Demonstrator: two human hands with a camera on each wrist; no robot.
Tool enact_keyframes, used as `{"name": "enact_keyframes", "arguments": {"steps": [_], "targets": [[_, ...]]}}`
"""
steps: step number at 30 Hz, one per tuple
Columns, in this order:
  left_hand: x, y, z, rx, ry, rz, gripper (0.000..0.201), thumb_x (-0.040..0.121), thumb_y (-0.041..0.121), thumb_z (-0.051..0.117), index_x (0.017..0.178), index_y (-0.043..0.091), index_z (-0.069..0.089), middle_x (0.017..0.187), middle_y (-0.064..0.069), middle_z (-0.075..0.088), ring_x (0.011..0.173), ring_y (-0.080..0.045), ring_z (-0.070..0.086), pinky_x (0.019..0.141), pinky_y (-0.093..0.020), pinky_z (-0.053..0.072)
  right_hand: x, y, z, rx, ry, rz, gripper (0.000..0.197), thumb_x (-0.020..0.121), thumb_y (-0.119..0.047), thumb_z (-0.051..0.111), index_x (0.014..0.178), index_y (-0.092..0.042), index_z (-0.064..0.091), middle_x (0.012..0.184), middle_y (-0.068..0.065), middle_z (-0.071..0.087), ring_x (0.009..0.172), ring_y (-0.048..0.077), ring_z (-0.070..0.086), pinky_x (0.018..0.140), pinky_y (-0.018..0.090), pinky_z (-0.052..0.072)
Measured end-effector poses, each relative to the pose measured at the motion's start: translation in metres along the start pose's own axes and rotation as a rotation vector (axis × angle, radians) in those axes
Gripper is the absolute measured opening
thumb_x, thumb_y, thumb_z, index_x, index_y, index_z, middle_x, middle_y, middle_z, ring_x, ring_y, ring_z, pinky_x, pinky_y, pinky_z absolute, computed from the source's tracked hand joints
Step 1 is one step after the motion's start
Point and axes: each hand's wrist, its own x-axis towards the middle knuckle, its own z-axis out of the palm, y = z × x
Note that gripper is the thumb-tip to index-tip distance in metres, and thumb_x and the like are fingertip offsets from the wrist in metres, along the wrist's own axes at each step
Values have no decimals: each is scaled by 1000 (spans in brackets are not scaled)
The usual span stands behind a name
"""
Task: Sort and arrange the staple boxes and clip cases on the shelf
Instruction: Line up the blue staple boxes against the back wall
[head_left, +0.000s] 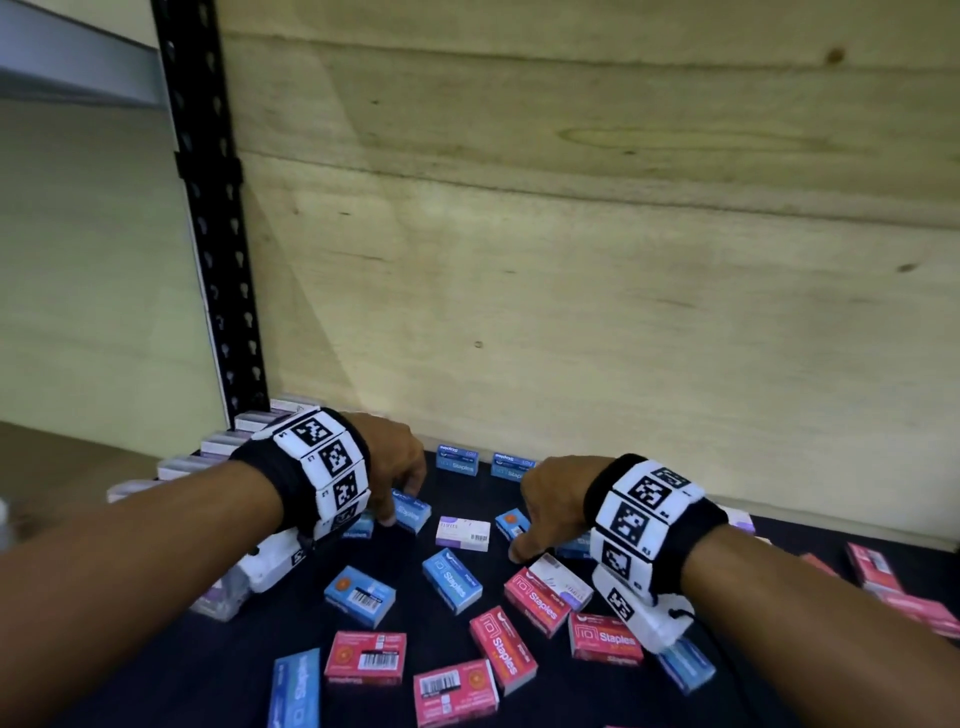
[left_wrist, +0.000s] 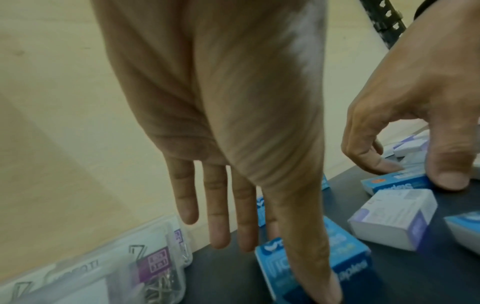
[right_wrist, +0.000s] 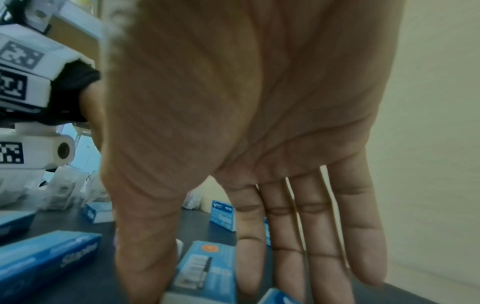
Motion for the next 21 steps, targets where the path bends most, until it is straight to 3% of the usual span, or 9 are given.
{"name": "enact_keyframes", "arguments": {"steps": [3, 5, 7, 10, 13, 15, 17, 19, 21], "targets": [[4, -2, 0, -22, 9, -24, 36, 81, 36, 77, 107, 19, 58, 115, -5, 61, 92, -19, 53, 65, -27, 37, -1, 2, -4, 44, -15, 4, 44, 85, -42, 63, 56, -17, 40, 57, -1, 42, 52, 20, 36, 57, 29, 34], [8, -4, 1, -28, 27, -26, 31, 82, 34, 76, 98, 21, 53, 107, -5, 60, 86, -18, 50, 56, -23, 34, 0, 6, -6, 78, -24, 7, 42, 87, -44, 60, 56, -18, 48, 60, -1, 48, 55, 19, 42, 59, 29, 36], [12, -5, 3, -39, 37, -34, 29, 84, 33, 74, 97, 21, 51, 100, -2, 57, 85, -19, 50, 54, -21, 31, 1, 10, -5, 89, -22, -8, 40, 93, -45, 54, 67, -15, 59, 71, 0, 56, 65, 19, 50, 63, 29, 41], [17, -4, 2, -52, 43, -33, 26, 87, 34, 70, 102, 22, 51, 98, 2, 54, 85, -18, 49, 58, -24, 33, 4, 15, -3, 64, 6, -33, 29, 99, -32, 46, 83, -11, 57, 85, 7, 57, 74, 21, 49, 68, 31, 41], [20, -4, -1, -58, 64, -27, 28, 93, 34, 62, 116, 22, 53, 98, 4, 52, 87, -16, 48, 71, -25, 34, 8, 20, -1, 95, 53, -23, 29, 102, -25, 43, 94, -2, 60, 104, 17, 66, 80, 22, 52, 68, 30, 41], [24, -3, -2, -61, 82, -20, 30, 95, 34, 59, 121, 23, 52, 106, 0, 57, 88, -16, 48, 76, -26, 35, 12, 22, 2, 129, 87, -16, 35, 102, -25, 42, 112, 0, 64, 116, 16, 67, 94, 27, 62, 77, 33, 48], [27, -3, -1, -65, 87, -27, 31, 96, 35, 57, 124, 24, 51, 113, -1, 59, 93, -19, 52, 78, -27, 36, 13, 23, 3, 141, 115, -15, 36, 103, -25, 41, 119, -2, 64, 119, 15, 67, 106, 30, 64, 86, 36, 50], [30, -2, -1, -65, 99, -33, 31, 96, 35, 55, 125, 23, 50, 115, -2, 60, 94, -21, 53, 78, -27, 37, 15, 22, 3, 134, 125, -17, 35, 104, -23, 41, 121, -1, 63, 119, 16, 66, 109, 31, 63, 81, 33, 49], [32, 0, -1, -71, 110, -38, 32, 97, 35, 54, 125, 22, 49, 105, -2, 57, 88, -20, 50, 76, -27, 36, 16, 21, 2, 121, 126, -14, 34, 104, -21, 42, 122, -1, 62, 119, 16, 67, 109, 30, 64, 73, 29, 42]]}}
